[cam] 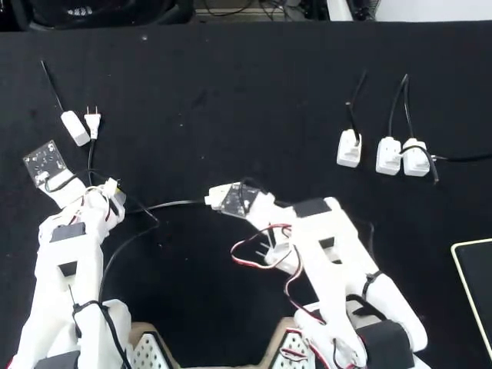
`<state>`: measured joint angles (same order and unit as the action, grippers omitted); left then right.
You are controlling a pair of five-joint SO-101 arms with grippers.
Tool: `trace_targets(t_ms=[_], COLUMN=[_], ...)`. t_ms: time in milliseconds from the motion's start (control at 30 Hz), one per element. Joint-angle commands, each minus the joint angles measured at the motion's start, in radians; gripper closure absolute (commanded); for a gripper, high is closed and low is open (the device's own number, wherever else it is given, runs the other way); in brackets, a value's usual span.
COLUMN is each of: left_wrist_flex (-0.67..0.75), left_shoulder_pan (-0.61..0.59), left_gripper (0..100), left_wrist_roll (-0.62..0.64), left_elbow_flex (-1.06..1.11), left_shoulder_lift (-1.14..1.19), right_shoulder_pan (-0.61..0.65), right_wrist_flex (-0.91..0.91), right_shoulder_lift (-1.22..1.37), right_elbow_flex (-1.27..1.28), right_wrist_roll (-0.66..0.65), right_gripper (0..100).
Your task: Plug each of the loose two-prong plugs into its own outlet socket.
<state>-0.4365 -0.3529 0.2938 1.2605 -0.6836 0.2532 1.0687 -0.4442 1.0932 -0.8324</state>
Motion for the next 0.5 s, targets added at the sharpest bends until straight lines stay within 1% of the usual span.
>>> trace_targets(t_ms=[0,67,167,267,367,467], left_wrist_flex=[0.014,0.014,0.014,0.014,0.014,0.014], left_shoulder_pan=[-0.001,-0.001,-0.001,-0.001,-0.001,0.001], left_gripper=[78,78,78,78,78,78], left_wrist_roll=[0.011,0.011,0.011,0.011,0.011,0.011], left_elbow_flex=[-0.005,-0.005,-0.005,-0.007,-0.007,-0.008], left_shoulder_lift=[-0.026,-0.026,-0.026,-0.026,-0.026,-0.026], right_shoulder_pan=[0.020,0.020,0.015,0.020,0.041,0.112], right_wrist_flex=[0.003,0.003,0.005,0.005,0.005,0.032], right_shoulder_lift=[-0.015,-0.015,-0.015,-0.015,-0.018,-0.062], right_elbow_flex=[-0.062,-0.068,-0.084,-0.088,-0.088,-0.065], right_wrist_roll=[0.078,0.112,0.161,0.173,0.173,0.173], right_gripper=[94.3,91.9,85.2,79.6,80.6,81.9])
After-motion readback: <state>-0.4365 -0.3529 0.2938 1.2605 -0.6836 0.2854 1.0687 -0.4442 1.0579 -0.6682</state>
